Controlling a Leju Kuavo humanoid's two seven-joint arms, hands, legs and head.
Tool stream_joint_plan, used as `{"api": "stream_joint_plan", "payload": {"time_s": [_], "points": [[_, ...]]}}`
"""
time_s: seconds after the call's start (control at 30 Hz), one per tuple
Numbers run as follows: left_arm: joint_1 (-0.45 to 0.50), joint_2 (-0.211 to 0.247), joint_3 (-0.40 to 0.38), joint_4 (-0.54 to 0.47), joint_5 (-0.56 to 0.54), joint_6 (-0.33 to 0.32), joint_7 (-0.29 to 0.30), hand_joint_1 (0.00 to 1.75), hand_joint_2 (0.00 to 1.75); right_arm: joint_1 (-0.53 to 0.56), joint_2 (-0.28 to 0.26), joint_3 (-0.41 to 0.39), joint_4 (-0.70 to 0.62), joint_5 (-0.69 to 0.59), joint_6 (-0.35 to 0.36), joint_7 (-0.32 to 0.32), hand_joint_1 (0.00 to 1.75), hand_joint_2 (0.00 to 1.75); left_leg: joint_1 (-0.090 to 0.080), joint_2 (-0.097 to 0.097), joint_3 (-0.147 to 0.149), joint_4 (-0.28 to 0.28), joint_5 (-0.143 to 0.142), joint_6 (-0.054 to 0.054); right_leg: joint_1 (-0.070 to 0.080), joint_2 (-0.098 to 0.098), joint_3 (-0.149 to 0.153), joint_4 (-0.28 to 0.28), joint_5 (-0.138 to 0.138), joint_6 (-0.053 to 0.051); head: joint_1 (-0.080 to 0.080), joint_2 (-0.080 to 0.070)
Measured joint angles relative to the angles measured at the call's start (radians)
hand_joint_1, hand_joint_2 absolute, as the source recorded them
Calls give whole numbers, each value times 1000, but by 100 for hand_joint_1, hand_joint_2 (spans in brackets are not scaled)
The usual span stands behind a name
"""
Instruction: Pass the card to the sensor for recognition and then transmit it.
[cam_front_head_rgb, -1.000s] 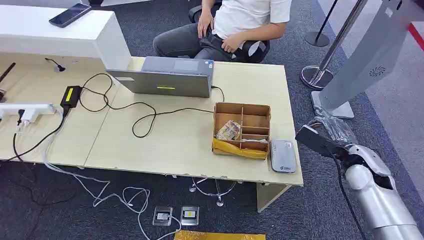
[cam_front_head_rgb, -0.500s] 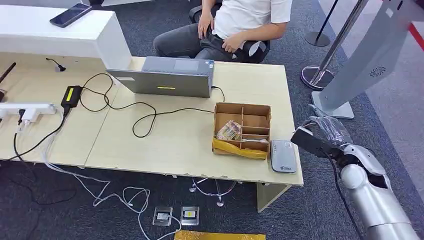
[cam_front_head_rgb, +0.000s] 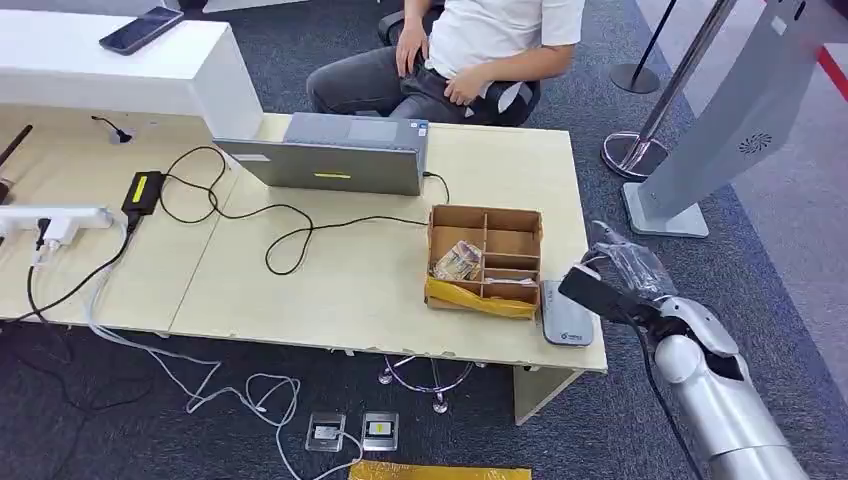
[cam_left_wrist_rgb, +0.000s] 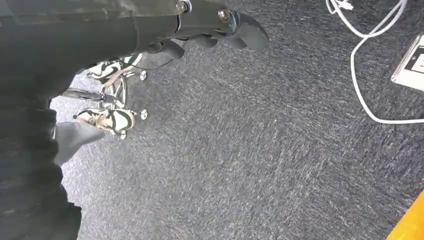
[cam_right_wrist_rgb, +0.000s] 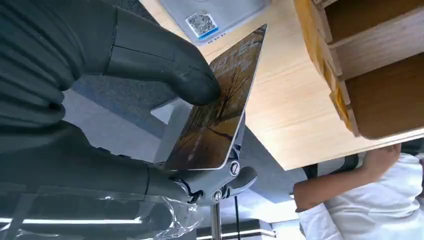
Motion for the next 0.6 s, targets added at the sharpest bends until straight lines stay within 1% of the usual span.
{"api": "stream_joint_plan", "payload": {"time_s": [0.6], "points": [[0,0,0,0,-4,-3,0,0,175,3,23,16,21,1,0,1,175,175,0,0,0,0,0,0,0,0,0,0,0,0,0,0]]}}
